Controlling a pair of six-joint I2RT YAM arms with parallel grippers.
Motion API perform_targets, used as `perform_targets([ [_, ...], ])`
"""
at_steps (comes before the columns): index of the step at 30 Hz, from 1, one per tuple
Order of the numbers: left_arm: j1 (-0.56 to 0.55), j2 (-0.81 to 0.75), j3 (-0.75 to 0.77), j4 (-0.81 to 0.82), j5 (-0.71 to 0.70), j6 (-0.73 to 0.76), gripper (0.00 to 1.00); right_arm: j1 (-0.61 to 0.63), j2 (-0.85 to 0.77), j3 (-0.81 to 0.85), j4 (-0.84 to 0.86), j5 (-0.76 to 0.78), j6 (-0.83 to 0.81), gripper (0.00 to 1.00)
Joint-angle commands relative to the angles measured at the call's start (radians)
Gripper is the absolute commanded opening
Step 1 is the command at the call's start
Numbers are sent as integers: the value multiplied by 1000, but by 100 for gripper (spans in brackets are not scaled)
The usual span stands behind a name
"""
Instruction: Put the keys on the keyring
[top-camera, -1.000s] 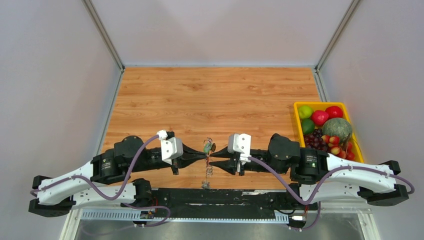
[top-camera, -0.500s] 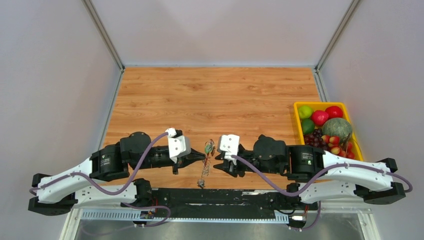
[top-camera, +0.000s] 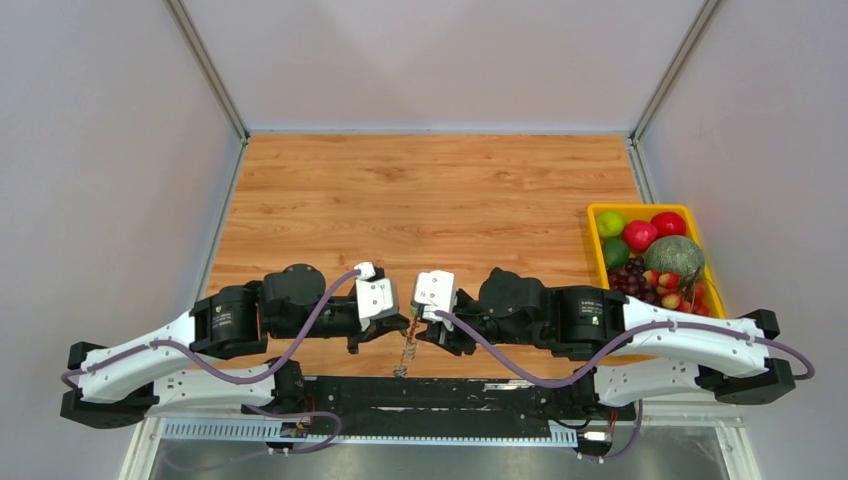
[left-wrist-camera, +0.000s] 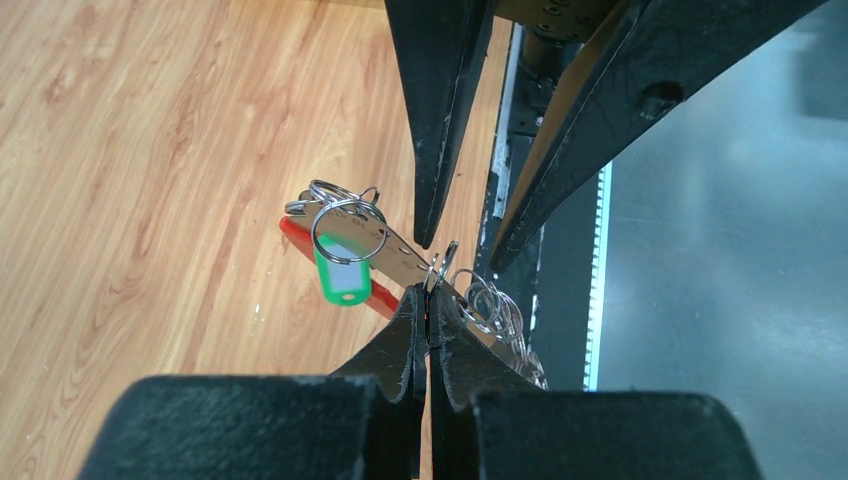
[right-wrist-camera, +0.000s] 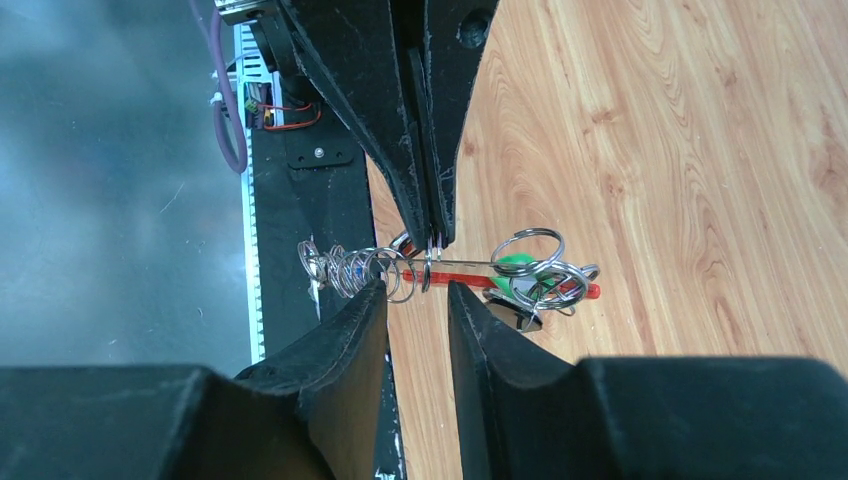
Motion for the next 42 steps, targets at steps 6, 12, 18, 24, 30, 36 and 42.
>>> perform_targets([
  [6,3,-8,54,-10,32,-7,0,-16,38,41,11,-24,10,32],
  [12,3,-5,55,-24,38,-4,0,-24,63,52,28,-40,4,29],
  [18,3,-8,53,-33,41,-3,0,-35,90,62,40,-58,-7,25],
  [24,3,-6,47,-37,36,-2,0,-37,101,64,58,-101,-9,20],
  [30,3,-1,42,-29,28,-4,0,-38,98,61,81,-122,-15,17],
  [36,3,6,39,-18,27,-3,0,-37,91,42,105,-145,-34,0],
  [42,3,7,40,0,27,-9,0,-37,34,-19,164,-160,-52,0],
])
